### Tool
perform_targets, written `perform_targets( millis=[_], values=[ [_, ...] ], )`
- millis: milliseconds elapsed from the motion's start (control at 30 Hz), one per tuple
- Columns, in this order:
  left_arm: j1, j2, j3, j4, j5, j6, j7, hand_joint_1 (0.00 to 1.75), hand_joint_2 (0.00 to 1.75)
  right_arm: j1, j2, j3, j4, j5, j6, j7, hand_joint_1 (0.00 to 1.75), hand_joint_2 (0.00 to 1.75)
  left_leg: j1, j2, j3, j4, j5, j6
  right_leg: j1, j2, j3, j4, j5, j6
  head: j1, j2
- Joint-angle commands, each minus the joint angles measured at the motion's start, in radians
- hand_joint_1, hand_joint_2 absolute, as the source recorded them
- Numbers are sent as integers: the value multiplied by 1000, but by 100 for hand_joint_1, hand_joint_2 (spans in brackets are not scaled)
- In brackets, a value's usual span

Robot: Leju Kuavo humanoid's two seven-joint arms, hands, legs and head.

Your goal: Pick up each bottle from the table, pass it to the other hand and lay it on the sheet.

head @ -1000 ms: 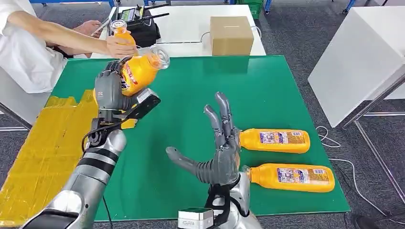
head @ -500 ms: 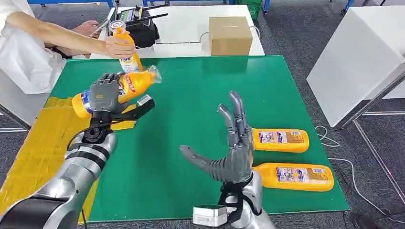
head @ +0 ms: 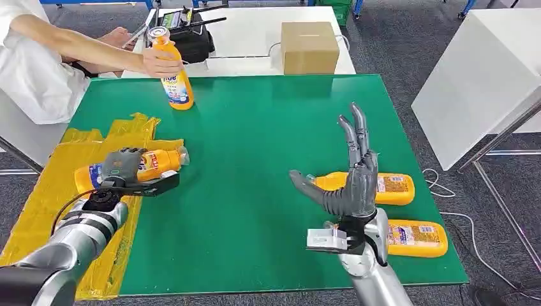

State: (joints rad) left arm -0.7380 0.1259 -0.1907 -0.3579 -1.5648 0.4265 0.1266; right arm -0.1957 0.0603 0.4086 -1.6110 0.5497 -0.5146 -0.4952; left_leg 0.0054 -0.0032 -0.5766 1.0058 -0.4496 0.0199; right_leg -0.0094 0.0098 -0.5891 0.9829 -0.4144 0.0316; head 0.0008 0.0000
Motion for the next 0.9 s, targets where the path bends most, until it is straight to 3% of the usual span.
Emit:
perform_targets(
  millis=[33, 433, 567, 900],
  values=[
    [-18, 17, 7, 99, 46, 13, -23, 0, 175, -88, -42, -60, 140, 15, 17, 27, 0, 175, 0, 2, 3, -1, -1, 0, 1, 1, 3, -1, 0, 0, 0, 0],
    [-4, -6, 66, 99, 71, 44, -40, 0, 175, -116, -33, -76, 182, 32, 31, 36, 0, 175, 2, 2, 8, -1, -2, -1, 2, 0, 8, -3, -1, -1, 0, 0],
    [-2, -21, 134, 86, 123, 102, -106, 0, 175, -117, -26, -74, 195, 39, 32, 38, 0, 175, 1, 1, 4, -1, -1, 0, 1, 0, 4, -1, 0, 0, 0, 0],
    [-4, -22, 134, 86, 123, 100, -106, 0, 175, -116, -26, -74, 195, 39, 32, 38, 0, 175, 2, 1, 7, 0, -2, -1, 2, -1, 8, -2, -1, -1, 0, 0]
  ],
)
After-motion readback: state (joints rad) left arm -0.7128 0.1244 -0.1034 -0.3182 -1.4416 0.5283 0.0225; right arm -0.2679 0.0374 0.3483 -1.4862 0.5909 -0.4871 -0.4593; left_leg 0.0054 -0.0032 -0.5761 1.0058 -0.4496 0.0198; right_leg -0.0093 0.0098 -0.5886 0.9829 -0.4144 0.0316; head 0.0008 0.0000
